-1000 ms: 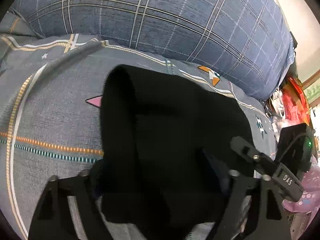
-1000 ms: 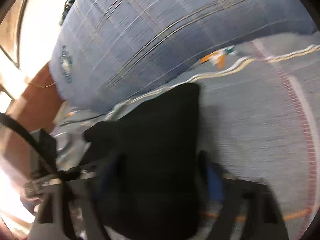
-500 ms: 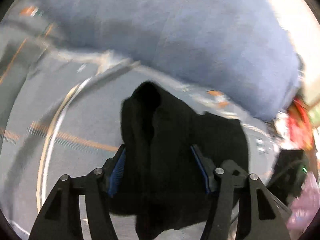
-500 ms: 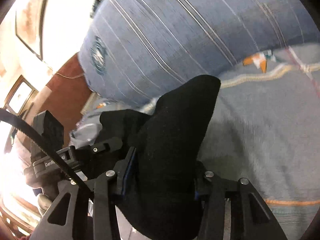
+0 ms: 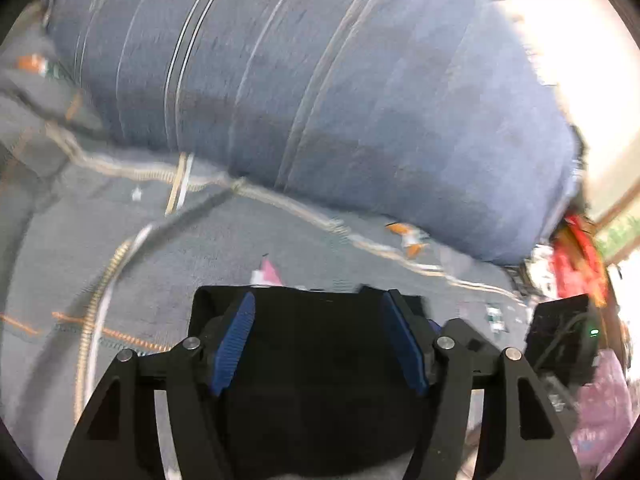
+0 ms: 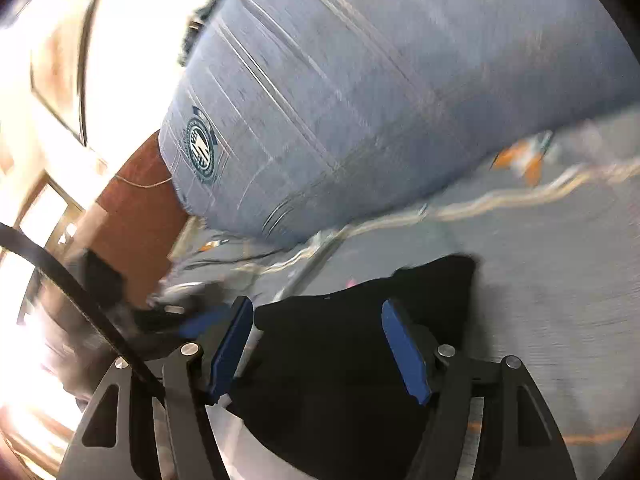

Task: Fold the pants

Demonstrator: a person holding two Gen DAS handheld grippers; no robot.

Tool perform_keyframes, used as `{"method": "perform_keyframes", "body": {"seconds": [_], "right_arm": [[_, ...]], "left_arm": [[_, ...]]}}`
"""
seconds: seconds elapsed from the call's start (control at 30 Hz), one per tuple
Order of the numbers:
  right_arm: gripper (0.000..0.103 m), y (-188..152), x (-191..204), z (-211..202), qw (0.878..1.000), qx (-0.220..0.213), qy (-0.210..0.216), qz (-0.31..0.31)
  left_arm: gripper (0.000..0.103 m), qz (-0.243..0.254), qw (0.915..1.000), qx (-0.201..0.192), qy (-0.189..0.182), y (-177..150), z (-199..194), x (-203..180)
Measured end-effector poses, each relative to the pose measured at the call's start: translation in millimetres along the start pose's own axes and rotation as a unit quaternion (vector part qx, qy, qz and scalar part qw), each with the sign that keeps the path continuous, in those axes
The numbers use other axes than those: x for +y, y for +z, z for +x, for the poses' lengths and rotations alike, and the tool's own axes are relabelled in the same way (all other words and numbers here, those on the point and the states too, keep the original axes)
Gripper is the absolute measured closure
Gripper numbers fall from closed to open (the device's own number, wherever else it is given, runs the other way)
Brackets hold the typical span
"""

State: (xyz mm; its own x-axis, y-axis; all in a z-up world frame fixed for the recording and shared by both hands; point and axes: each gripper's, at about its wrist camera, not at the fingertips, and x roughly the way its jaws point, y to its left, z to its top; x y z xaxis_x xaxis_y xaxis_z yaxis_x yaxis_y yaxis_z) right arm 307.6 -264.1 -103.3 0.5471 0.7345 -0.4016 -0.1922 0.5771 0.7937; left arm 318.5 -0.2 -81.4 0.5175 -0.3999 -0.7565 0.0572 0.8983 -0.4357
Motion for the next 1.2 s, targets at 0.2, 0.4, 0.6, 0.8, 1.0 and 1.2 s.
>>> {"method": "perform_keyframes", "body": {"seconds": [0.2, 0.4, 0.6, 0.8, 1.0, 1.2], "right_arm": [[0.034, 2.0, -46.6, 30.3, 0.996, 0.0, -0.05, 0.076], [0.032, -5.1, -18.5, -15.1, 0.995, -0.034, -0.089, 0.04], [0.023, -70.7, 44.7, -84.7, 0.987, -0.059, -0.139, -0.059], [0.021, -164.0, 86.4, -114.8, 0.973, -0.074, -0.191, -0.11], [0.021, -209.3, 105.3, -128.0, 0.965, -0.079, -0.217, -0.127], [0.018, -225.8, 126.9, -120.0, 0.96, -0.069, -0.216, -0.164]], "left_arm": [[0.044, -0.019, 0.9997, 0.013, -0.004, -7.2, 32.9, 25.0], [0.044, -0.03, 0.9992, -0.005, -0.028, -6.2, -15.1, 29.1], [0.031, 0.089, 0.9836, -0.124, 0.096, -66.4, -119.7, -18.1], [0.0, 0.112, 0.9382, -0.27, 0.185, -158.5, -208.0, -51.0], [0.0, 0.075, 0.9199, -0.32, 0.214, -200.4, -253.3, -53.5], [0.0, 0.063, 0.9321, -0.296, 0.2, -203.8, -257.6, -42.9]]}}
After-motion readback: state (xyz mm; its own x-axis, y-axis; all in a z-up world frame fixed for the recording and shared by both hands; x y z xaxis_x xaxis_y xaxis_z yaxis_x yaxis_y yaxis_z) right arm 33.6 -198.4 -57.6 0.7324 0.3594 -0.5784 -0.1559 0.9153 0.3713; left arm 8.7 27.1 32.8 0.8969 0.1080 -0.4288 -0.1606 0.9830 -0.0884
